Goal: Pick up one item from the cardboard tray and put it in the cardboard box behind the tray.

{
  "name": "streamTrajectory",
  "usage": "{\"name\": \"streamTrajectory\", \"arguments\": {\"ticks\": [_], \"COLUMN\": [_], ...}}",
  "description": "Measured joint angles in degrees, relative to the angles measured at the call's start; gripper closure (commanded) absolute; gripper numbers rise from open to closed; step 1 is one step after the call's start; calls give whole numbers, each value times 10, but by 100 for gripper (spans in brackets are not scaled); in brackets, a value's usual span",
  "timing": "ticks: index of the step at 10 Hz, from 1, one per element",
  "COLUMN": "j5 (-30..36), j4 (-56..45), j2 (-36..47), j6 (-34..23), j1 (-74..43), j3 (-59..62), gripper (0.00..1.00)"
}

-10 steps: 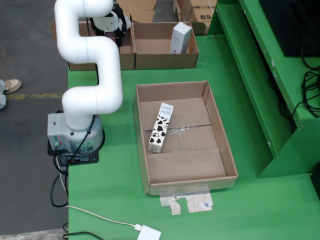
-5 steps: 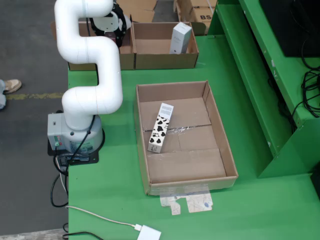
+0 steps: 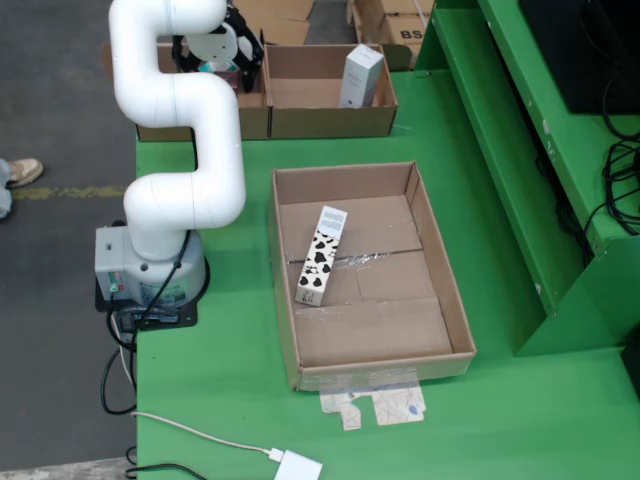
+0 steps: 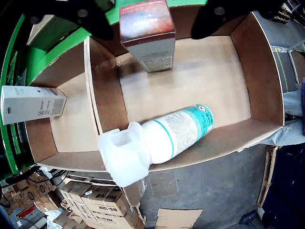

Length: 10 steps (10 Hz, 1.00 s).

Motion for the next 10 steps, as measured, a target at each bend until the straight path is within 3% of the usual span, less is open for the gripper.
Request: {"name": "streamTrajectory", "arguments": {"ticks": [1, 10], "j5": [0, 0], "j4": [0, 0], "j2": [0, 0], "j6": [0, 0], "j1": [0, 0], "j3": [0, 0], "gripper": [0, 0]}}
